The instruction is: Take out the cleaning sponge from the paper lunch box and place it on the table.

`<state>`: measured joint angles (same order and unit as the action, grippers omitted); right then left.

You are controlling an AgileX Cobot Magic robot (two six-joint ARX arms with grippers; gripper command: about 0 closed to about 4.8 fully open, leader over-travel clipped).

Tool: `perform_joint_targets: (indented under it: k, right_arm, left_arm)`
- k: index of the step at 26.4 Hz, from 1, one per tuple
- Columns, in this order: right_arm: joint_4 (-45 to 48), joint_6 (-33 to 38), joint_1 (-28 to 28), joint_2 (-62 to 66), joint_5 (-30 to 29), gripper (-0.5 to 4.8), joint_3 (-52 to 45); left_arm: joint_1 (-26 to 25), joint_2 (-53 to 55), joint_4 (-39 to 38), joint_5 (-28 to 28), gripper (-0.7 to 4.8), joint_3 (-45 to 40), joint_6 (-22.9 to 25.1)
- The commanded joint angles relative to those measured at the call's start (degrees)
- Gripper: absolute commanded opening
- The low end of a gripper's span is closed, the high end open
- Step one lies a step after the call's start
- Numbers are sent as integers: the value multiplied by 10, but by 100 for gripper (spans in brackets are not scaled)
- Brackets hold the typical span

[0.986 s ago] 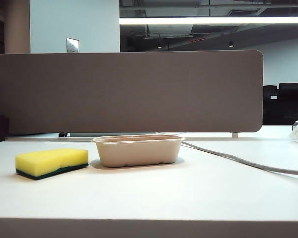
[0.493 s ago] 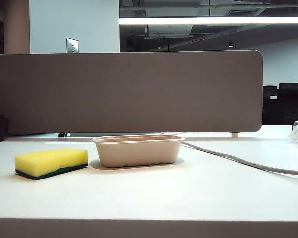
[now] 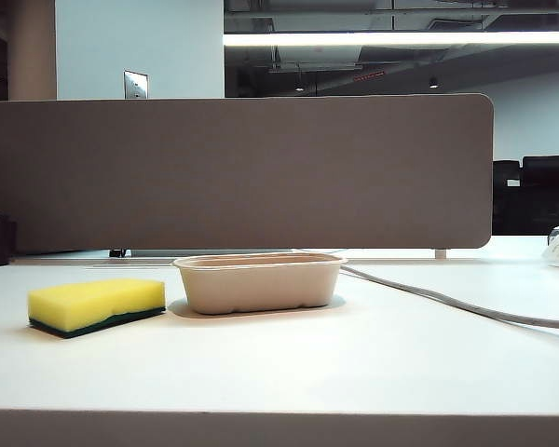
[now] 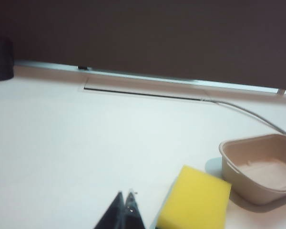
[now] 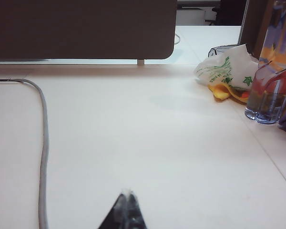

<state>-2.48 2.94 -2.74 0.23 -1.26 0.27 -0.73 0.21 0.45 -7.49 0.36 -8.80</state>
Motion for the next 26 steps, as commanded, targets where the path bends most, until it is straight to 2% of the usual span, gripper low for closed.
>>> perform_joint_targets:
  k: [1, 9, 26]
  right_arm:
    - [8, 0, 1, 0, 0, -5, 1]
    - [8, 0, 1, 0, 0, -5, 1]
    - [8, 0, 0, 0, 0, -5, 1]
  left_arm:
    - [-1, 0, 9, -2, -4, 1, 19]
    - [-1, 0, 16, 13, -4, 1, 56]
    - [-2, 0, 18, 23, -4, 1, 54]
